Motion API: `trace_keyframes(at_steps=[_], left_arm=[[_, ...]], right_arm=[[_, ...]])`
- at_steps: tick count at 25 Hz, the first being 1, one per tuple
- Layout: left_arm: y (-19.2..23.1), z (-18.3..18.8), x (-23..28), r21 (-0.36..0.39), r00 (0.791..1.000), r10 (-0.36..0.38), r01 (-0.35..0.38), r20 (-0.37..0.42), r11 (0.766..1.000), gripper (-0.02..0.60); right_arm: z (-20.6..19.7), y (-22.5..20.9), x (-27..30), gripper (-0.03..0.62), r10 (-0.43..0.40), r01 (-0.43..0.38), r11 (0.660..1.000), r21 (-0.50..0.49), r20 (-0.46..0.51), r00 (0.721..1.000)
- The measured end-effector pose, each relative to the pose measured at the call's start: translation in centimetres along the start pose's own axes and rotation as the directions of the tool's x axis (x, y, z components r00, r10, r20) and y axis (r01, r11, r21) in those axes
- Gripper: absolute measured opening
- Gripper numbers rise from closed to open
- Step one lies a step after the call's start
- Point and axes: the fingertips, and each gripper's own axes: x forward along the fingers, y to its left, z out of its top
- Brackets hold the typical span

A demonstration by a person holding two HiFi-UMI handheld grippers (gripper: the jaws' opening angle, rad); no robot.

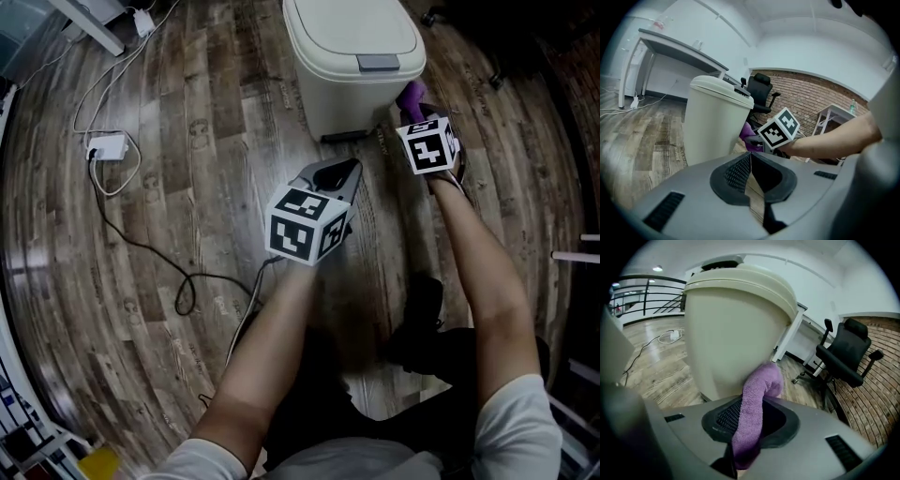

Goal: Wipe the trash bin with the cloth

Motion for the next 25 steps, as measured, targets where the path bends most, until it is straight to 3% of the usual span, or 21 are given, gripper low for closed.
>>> trace_keyframes(at_steps=[4,11,25], left_arm=[[0.6,-0.3,-0.5,-0.018,1.0,0.019,-0.019,-0.01,1.0,0.005],[2.3,-0.6,-1.5,-0.056,0.997,0.07,-0.071,-0.012,0.996,0.005],[5.1,-1.0,-4.0,-0.075,0.985,0.169,-0.17,-0.016,0.983,0.005]], right_arm=[[0.2,3.3,-0.5,0.089,0.025,-0.023,0.994,-0.109,0.021,0.999],[1.4,7.4,-1.7,0.089,0.033,-0.031,0.999,-0.027,0.092,0.995],[3.7,14.8,-0.9,0.089,0.132,-0.128,0.991,-0.041,0.132,0.982]])
